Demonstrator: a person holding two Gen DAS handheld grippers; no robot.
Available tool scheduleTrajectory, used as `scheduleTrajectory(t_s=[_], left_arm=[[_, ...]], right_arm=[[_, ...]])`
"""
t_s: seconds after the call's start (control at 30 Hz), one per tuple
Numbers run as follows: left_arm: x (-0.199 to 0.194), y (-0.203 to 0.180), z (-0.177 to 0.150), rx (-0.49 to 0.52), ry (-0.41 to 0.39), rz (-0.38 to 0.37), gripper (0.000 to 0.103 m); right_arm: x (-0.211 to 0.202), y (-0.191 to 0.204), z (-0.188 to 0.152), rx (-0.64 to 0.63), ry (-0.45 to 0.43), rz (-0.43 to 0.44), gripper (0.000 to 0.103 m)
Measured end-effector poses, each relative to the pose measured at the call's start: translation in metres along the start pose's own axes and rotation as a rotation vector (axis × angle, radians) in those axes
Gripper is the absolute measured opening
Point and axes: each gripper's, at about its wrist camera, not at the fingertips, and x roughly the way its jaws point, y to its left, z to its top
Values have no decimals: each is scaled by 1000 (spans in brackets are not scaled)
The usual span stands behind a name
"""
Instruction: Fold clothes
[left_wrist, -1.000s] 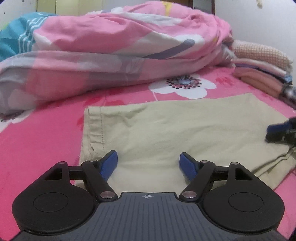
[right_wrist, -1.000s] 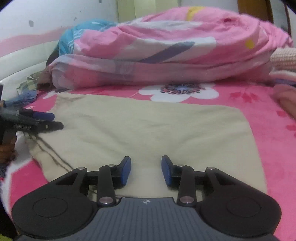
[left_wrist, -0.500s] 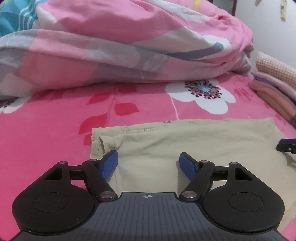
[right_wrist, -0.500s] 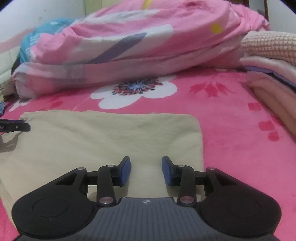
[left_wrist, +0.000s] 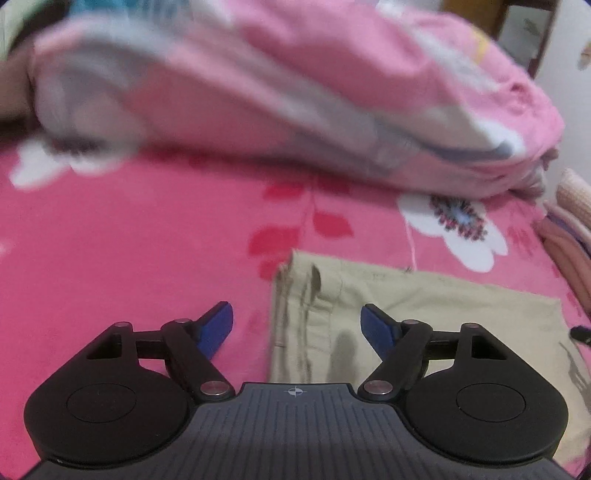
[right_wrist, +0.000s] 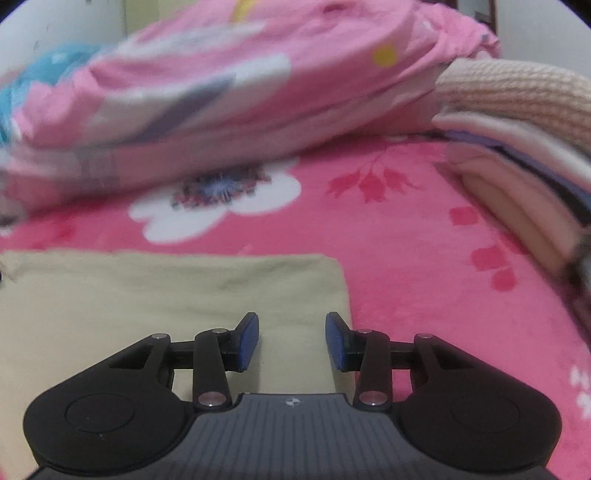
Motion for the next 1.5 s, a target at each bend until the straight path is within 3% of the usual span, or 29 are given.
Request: scheduleTrajectory(t_s=[0.1, 0.17, 0.23, 0.3, 0.33, 0.37, 0.53, 0.63, 0.7, 0.8, 0.9, 1.03, 1.17, 1.3, 1.5], left_arm=[[-40, -13, -6, 121, -48, -6, 80], [-55, -27, -18, 205, -55, -29, 80], [-54, -42, -38, 292, -32, -42, 81], [-37, -54, -61, 383, 10, 16, 80], [-35, -55, -68, 395, 11, 32, 81], [-38, -53, -70, 385, -1, 35, 81], [-55, -43, -85, 335, -62, 51, 80], [-61, -39, -94, 317, -81, 58, 81], [-50, -42, -101, 323, -67, 68, 81], [-47, -43, -105, 315, -69, 81, 81], [-63, -41, -108, 317, -108, 124, 81], [-81, -44, -119, 339, -167, 167, 82], [-78, -61, -124, 344, -185, 110, 82], [-69, -83, -127, 373, -196, 45, 82], [-55, -118, -131, 415, -213, -52, 82]], right_arm=[[-40, 7, -7, 17, -58, 97, 42], [-47, 19, -23, -31, -48, 135, 42], [-48, 32, -41, -93, -25, 163, 42], [-41, 44, -63, -169, -7, 172, 43], [-35, 46, -77, -201, -43, 163, 45], [-36, 45, -80, -190, -73, 167, 45], [-62, 41, -66, -98, -63, 148, 45], [-62, 36, -85, -97, -99, 161, 49], [-62, 33, -97, -96, -123, 169, 59], [-64, 28, -111, -86, -145, 181, 59], [-76, 30, -98, -83, -124, 146, 59], [-105, 26, -100, -113, -180, 57, 59], [-126, 2, -107, -15, -192, -20, 59], [-135, -15, -115, 81, -178, -11, 55], [-143, -2, -119, 53, -233, 48, 47]])
